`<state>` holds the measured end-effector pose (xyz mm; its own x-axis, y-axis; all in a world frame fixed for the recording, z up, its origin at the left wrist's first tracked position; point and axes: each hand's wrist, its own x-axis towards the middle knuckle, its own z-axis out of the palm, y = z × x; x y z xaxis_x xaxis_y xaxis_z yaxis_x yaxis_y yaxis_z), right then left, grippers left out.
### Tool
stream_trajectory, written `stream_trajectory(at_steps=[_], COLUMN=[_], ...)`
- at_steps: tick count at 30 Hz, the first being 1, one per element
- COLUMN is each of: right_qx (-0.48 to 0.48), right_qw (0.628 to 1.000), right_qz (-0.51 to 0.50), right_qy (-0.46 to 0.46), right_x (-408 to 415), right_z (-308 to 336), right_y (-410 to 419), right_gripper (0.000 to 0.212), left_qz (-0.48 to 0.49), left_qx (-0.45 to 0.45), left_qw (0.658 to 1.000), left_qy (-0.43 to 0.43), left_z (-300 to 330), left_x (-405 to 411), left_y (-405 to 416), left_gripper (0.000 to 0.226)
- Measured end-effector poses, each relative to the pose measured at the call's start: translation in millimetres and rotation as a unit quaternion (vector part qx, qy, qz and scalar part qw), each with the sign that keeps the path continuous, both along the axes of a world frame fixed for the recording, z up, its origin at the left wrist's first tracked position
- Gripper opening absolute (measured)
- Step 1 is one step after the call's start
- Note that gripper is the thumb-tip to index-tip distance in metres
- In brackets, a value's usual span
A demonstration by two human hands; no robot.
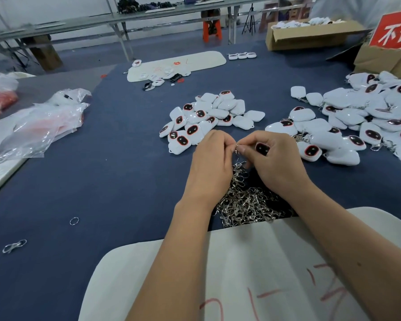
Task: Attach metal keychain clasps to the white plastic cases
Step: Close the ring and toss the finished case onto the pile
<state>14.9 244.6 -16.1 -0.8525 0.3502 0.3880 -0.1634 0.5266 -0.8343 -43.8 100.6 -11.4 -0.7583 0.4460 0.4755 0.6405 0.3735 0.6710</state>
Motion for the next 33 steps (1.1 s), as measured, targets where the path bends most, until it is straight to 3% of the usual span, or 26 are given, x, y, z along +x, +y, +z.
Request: stream_trajectory(at_steps=[5, 10, 16, 19, 22, 26, 31, 33], right_qx=[-0.145, -0.181, -0.14, -0.239, -0.324, -0.309, -0.165, -0.159], right_qw=[0.987, 0.981, 0.987, 0.97, 0.946, 0.951, 0.981, 0.981], right_qz=[0.063, 0.072, 0.076, 0.038, 0.009, -0.001, -0.09, -0.096], right_qy=[-0.015, -0.004, -0.018, 0.019, 0.029, 0.035, 0.053, 0.053], right_x=[2.0, 1.1, 0.7, -3.9, -6.6, -7.4, -6.6, -5.5], right_z=[3.6, 2.2, 0.7, -0.3, -2.5, -1.5, -0.6, -0.9], right_y=[9.3, 10.8, 6.8, 8.3, 9.6, 6.2, 5.0, 4.2], right_gripper=[0.013, 0.01, 0.007, 0.029, 0.033, 0.031, 0.022, 0.016], left_qz=[-0.013, -0.02, -0.006, -0.008, -0.015, -0.029, -0.041, -0.045], left_qx=[0.067, 0.112, 0.068, 0.047, 0.021, -0.013, -0.031, -0.038], left_qw=[0.995, 0.989, 0.997, 0.999, 0.999, 0.999, 0.997, 0.997], left_qy=[-0.078, -0.098, -0.033, -0.014, -0.037, -0.035, -0.053, -0.056], left_z=[4.0, 5.5, 4.6, 1.2, -2.9, -3.9, -5.3, -5.4], left_x=[1.6, 5.1, 2.5, 2.5, 0.7, 1.4, 2.1, 2.4], left_y=[4.6, 8.1, 4.3, 6.3, 6.0, 6.0, 5.8, 5.4], left_gripper=[0.017, 0.014, 0.015, 0.015, 0.014, 0.014, 0.02, 0.021])
